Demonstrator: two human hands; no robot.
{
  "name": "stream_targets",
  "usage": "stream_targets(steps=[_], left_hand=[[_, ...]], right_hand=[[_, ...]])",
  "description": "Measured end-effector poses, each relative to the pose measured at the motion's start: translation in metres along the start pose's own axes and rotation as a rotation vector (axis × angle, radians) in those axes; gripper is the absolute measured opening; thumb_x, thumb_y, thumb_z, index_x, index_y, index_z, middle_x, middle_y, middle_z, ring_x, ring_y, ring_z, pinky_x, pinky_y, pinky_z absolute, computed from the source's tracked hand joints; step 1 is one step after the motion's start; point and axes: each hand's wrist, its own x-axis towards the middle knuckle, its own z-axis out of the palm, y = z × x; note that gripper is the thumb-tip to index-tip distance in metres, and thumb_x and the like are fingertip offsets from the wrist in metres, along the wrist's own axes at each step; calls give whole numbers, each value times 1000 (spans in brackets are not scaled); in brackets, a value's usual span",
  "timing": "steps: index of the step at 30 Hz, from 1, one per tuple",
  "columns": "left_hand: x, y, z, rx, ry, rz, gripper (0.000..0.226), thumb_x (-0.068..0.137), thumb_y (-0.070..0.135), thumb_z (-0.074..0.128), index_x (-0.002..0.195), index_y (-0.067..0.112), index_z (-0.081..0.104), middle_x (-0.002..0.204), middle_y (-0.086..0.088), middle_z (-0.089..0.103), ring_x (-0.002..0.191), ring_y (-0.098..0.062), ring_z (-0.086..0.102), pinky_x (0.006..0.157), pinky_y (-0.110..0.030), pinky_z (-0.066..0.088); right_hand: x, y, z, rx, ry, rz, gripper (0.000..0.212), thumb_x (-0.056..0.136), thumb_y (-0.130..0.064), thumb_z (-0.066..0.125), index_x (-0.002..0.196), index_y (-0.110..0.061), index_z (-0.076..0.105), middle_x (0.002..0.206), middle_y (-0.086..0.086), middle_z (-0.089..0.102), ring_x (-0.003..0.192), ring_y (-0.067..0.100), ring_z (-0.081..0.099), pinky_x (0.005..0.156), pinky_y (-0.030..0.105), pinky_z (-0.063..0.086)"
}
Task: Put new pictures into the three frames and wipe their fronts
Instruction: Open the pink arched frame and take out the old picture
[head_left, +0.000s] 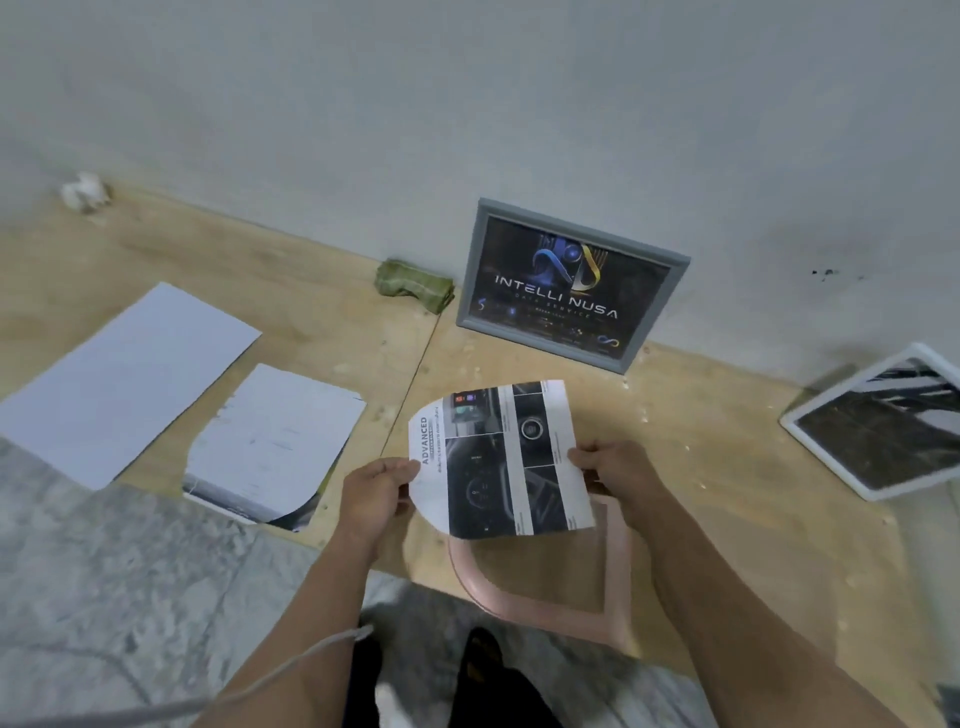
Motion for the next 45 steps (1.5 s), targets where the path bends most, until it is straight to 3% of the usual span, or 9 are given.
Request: stream_targets(steps=[6,10,16,22,29,35,38,41,45], left_hand=[[39,52,-118,-138,150,24,9,87,3,70,78,5,71,66,-4,70,65,-20,59,63,-30,49],[78,82,-221,-170,241,13,8,84,6,75,77,4,71,67,-9,63,64,-22,54,61,-30,45],[128,89,-334,-215,366,-72,6,83,5,76,79,5,71,70,-11,63,64,-23,54,60,-30,44],[159,75,-384,-261,438,-153,7,85,2,73,82,7,68,70,-13,64,64,-24,53,59,-30,41],[156,61,-374,-205,530,-155,11,88,9,71,78,6,69,62,-6,67,58,-21,54,59,-30,43],[134,55,-335,-83,449,-145,13,68,17,60,57,18,67,67,1,72,69,-22,67,75,-38,55],[117,47,-303,73,449,-169,15,74,22,67,60,22,69,65,5,73,71,-17,70,72,-31,56],[94,37,-272,177,500,-264,10,73,31,66,68,22,69,66,4,70,65,-15,65,58,-24,49],[76,-1,-229,228,444,-379,36,67,43,65,79,9,68,70,-6,69,63,-22,67,56,-28,51]], right_hand=[[26,-79,135,-141,-62,-158,3,83,-7,70,80,-5,70,85,13,72,73,25,64,73,40,56],[35,-138,250,-239,-151,-300,14,82,-7,70,70,-13,68,73,5,68,65,17,57,62,32,48],[54,-191,407,-471,-175,-442,6,77,-15,69,80,-19,71,82,2,70,83,21,65,78,33,51],[74,-217,513,-743,-181,-587,26,81,-10,56,98,-22,72,107,2,69,105,24,61,89,29,46],[83,-202,525,-919,-168,-629,40,84,-10,53,121,-24,58,126,-1,55,116,19,51,98,31,41],[90,-176,468,-977,-176,-540,23,87,-14,52,107,-16,63,117,3,60,103,21,56,89,32,48],[86,-157,432,-1098,-216,-493,15,87,-18,51,99,-18,58,117,4,58,102,23,55,87,34,48],[78,-139,405,-1252,-235,-504,36,85,-28,56,119,-19,52,123,4,50,114,26,50,91,33,42],[55,-107,367,-1252,-259,-482,36,83,-35,60,112,-18,45,119,5,50,113,28,49,88,35,41]])
